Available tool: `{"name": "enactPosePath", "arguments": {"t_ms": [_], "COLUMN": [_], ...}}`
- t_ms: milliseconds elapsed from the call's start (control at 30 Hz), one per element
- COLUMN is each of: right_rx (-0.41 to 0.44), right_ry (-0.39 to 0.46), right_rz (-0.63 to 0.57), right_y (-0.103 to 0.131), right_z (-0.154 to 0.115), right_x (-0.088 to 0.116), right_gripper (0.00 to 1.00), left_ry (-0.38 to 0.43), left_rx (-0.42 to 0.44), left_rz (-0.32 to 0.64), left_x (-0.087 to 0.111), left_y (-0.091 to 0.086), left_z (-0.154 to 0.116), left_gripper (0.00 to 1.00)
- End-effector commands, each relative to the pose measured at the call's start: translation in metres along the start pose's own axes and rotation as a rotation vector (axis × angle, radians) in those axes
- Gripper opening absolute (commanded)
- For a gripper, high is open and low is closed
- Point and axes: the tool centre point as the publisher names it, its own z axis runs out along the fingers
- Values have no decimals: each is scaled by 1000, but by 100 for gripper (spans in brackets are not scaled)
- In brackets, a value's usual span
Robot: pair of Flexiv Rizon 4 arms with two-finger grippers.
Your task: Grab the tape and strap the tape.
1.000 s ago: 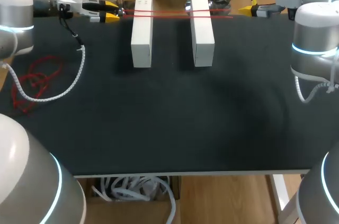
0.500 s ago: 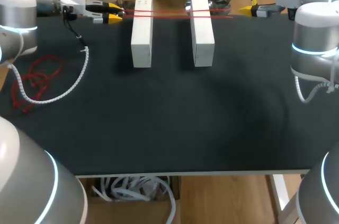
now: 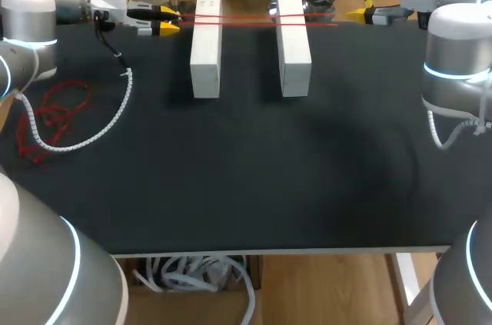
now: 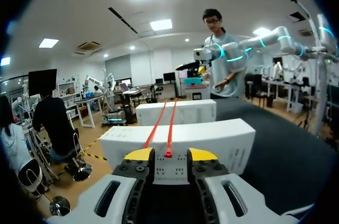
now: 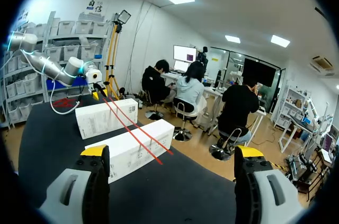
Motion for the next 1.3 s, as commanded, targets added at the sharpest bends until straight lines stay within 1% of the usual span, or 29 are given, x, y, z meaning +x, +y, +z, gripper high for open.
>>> {"name": "enactPosePath", "arguments": {"t_ms": [33,333,633,700,733,900,1067,1167,1233,1267,1300], "right_rx": [2,2,2,2,2,2,2,2,2,2,2], "right_ry": [1,1,1,1,1,1,1,1,1,1,1], "right_rz": [0,0,0,0,0,0,0,0,0,0,0], "right_y": [0,0,0,0,0,0,0,0,0,0,0], "right_z": [-1,-1,-1,-1,-1,-1,-1,-1,-1,-1,-1], "right_x": [0,0,0,0,0,0,0,0,0,0,0], "right_gripper": [100,100,100,100,100,100,100,100,100,100,100], "left_ry": [19,12,17,19,20,26,43,36,18,39,22], "left_rx": [14,26,36,36,36,34,48,82,128,132,153], "left_rz": [0,10,20,21,22,27,47,58,84,63,73], "left_x": [-7,-7,-8,-8,-8,-8,-6,-2,1,3,5], "left_y": [7,8,8,8,8,7,-3,-13,-21,-26,-31], "left_z": [2,5,10,10,10,11,15,19,22,24,26], "left_gripper": [27,19,17,11,0,0,0,0,0,0,0]}}
